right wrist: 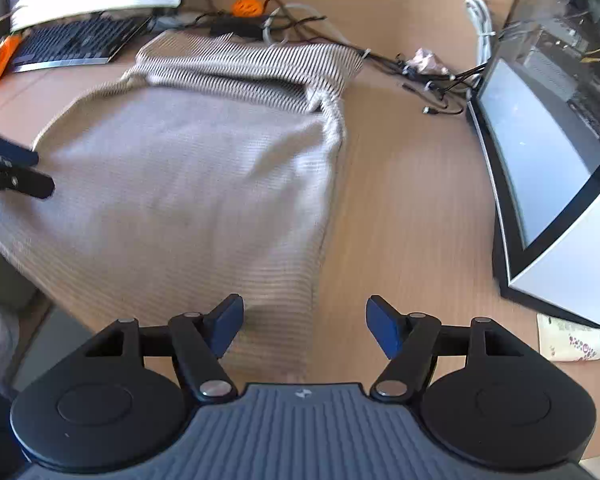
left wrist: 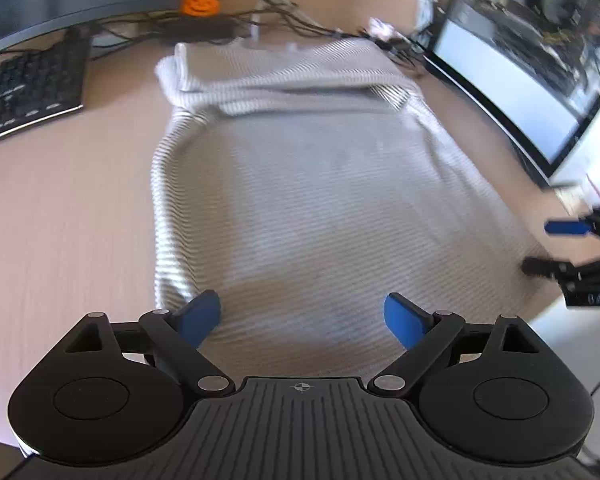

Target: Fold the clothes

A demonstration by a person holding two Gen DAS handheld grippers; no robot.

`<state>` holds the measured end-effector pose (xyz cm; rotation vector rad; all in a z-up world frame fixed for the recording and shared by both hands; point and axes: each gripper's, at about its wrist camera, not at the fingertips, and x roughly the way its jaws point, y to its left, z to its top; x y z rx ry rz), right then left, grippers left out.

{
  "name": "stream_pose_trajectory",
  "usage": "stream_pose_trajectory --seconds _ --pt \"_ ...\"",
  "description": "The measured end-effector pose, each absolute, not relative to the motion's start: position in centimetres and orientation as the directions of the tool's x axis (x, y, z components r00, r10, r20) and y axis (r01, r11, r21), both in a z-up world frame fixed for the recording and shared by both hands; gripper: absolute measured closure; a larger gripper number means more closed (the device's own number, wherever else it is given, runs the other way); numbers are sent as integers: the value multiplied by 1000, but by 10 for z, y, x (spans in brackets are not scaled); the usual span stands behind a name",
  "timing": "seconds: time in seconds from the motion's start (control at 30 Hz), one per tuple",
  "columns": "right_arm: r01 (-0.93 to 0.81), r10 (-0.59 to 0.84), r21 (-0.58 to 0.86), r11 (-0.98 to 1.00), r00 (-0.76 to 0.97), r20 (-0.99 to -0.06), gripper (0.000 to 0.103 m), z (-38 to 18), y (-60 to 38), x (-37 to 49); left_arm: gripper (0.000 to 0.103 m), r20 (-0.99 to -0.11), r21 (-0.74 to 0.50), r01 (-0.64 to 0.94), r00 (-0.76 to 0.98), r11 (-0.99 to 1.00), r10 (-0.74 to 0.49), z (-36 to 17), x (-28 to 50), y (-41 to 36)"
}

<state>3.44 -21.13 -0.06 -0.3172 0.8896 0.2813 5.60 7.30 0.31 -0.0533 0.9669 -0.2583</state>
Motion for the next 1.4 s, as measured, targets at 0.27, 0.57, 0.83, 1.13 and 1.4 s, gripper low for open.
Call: stream_pose_trajectory --seconds 0.27,0.57,0.83,1.13,1.4 --pt "-322 197 -28 946 641 -742 34 31 -194 92 10 -757 -117 184 619 976 -208 45 106 84" --pt "-282 204 7 959 677 -707 63 44 -163 172 25 -726 -81 139 670 987 -154 65 210 84" --pt "-321 241 14 947 683 -690 66 31 -152 241 53 -747 -62 68 659 996 -92 50 262 78" --pt "-298 238 32 954 689 -684 64 18 -158 281 50 -753 -128 -76 657 989 -47 23 262 116" --pt "-246 211 48 968 699 -683 64 16 -173 285 95 -718 -69 -38 696 997 -23 33 262 108"
